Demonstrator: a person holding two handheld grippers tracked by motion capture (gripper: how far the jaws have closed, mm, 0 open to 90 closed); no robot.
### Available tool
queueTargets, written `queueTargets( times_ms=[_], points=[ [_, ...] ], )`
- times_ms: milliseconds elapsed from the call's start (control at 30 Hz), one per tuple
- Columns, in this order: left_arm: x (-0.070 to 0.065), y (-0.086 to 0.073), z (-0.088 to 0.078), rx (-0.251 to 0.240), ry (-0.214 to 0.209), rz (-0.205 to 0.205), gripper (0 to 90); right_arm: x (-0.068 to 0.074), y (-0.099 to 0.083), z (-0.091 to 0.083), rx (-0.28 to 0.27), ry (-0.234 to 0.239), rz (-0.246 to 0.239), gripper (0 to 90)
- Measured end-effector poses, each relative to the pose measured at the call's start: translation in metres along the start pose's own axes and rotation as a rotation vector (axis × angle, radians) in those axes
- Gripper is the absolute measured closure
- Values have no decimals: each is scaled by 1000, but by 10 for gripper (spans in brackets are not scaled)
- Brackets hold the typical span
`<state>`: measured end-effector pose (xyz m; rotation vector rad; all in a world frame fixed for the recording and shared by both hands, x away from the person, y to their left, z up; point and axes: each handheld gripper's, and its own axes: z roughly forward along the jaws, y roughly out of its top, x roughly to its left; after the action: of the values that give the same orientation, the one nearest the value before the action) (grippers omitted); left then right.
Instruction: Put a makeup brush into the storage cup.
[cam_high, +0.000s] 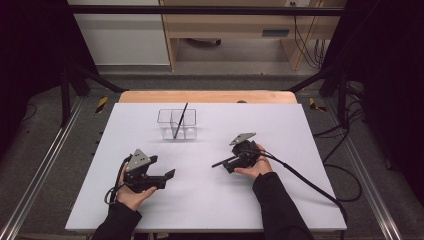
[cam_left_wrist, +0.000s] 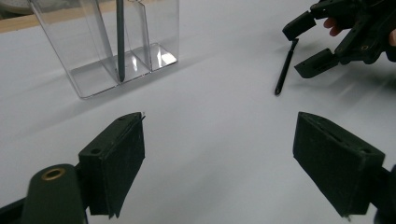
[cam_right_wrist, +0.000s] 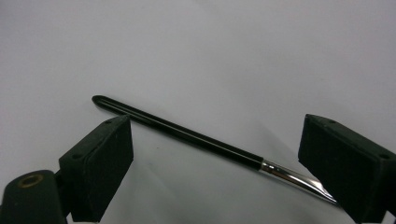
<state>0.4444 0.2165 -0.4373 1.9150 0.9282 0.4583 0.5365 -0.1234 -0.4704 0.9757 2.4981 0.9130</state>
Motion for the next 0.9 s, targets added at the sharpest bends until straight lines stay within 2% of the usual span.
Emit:
queueTargets(
  times_ms=[267,533,900],
  points=[
    [0,0,2,6,-4,3,160,1,-2,6,16,30,-33,165],
    [-1,0,1,3,-5,7,166,1,-2,5,26,61,-11,268],
    [-1,0,1,5,-7,8,172,2,-1,-2,48,39,5,520]
  ],
)
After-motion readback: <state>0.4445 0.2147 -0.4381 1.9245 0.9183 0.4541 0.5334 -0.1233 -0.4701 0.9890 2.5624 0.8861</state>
